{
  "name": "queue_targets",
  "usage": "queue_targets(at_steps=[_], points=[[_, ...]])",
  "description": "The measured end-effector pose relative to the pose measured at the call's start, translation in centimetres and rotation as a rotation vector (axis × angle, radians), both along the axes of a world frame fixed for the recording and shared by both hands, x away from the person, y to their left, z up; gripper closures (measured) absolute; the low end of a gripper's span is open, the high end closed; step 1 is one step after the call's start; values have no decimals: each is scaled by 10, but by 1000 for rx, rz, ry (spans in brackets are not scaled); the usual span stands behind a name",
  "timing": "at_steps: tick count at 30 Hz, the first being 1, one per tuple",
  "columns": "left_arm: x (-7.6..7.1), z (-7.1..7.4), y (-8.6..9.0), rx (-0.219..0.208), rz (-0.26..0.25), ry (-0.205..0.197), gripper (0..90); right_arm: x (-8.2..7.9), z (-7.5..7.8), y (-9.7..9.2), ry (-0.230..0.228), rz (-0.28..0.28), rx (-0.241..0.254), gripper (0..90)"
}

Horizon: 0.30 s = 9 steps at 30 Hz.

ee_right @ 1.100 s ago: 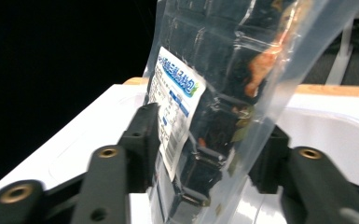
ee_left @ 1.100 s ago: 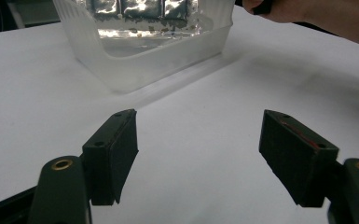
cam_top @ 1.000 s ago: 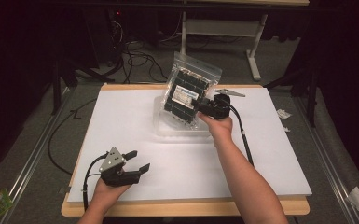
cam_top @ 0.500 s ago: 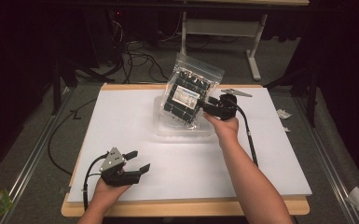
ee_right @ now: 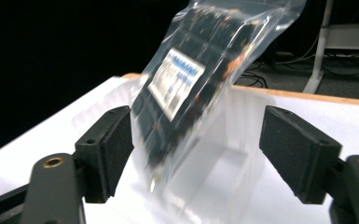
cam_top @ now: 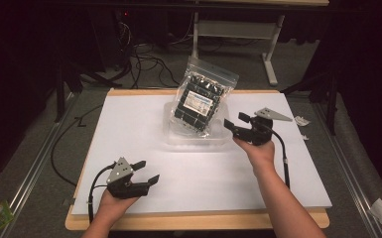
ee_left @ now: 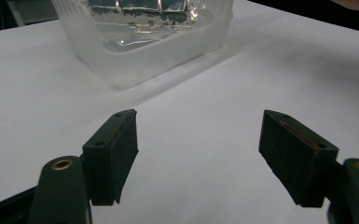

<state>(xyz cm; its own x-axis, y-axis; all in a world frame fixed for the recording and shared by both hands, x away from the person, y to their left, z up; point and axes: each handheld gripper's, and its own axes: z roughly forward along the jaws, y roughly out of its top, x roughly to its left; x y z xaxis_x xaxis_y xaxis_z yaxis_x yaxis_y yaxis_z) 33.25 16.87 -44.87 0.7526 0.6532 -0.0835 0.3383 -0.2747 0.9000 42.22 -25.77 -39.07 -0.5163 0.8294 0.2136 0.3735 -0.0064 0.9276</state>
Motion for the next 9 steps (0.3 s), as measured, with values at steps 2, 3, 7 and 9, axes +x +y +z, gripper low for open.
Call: queue_targets(at_steps=[2, 3, 7, 9], points=[[0, 0, 1, -2, 11, 1, 283, -20, -4, -7, -10, 10, -21, 213], [0, 0, 1, -3, 16, 0, 283, -31, -8, -11, -15, 16, -30, 203], [0, 0, 1, 2, 26, -2, 279, -68, -24, -24, -27, 12, -74, 171], [0, 0, 1, 0, 30, 1, 277, -77, -28, -28, -35, 2, -79, 168]])
